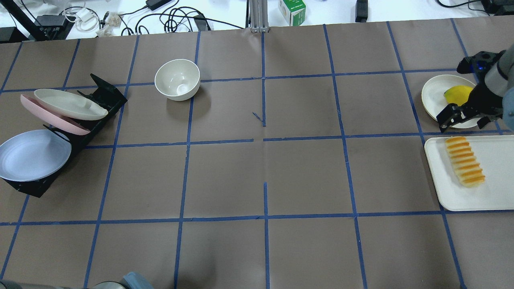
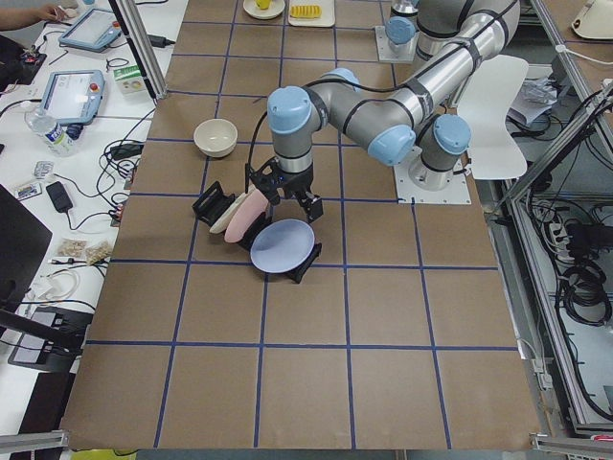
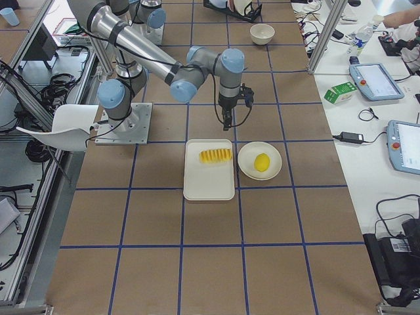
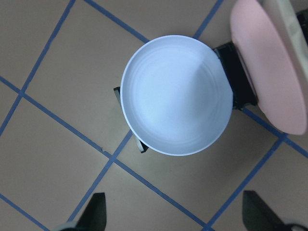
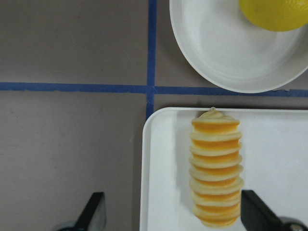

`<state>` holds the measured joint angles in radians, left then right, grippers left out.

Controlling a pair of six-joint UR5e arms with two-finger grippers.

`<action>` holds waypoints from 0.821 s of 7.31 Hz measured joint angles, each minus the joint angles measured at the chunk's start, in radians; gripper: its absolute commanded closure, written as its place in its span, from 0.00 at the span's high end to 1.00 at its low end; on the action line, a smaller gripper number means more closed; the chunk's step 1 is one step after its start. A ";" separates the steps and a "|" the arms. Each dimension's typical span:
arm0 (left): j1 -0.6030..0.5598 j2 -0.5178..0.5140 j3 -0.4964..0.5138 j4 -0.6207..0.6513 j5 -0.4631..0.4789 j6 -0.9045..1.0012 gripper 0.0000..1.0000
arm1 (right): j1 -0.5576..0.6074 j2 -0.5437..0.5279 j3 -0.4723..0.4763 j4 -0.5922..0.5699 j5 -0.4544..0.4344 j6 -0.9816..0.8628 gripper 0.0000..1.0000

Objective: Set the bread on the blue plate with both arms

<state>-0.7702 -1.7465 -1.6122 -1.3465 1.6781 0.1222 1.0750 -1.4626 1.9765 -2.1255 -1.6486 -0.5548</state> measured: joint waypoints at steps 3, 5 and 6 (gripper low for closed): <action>0.016 -0.148 -0.060 0.201 0.001 0.014 0.94 | -0.118 0.115 0.053 -0.166 0.013 -0.162 1.00; 0.021 -0.200 -0.072 0.238 0.012 0.030 0.56 | -0.130 0.158 0.048 -0.180 0.016 -0.144 1.00; 0.023 -0.209 -0.076 0.239 0.017 0.045 0.44 | -0.131 0.173 0.043 -0.179 0.018 -0.138 1.00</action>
<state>-0.7468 -1.9558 -1.6884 -1.1078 1.6955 0.1670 0.9441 -1.2894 2.0194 -2.3050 -1.6308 -0.6928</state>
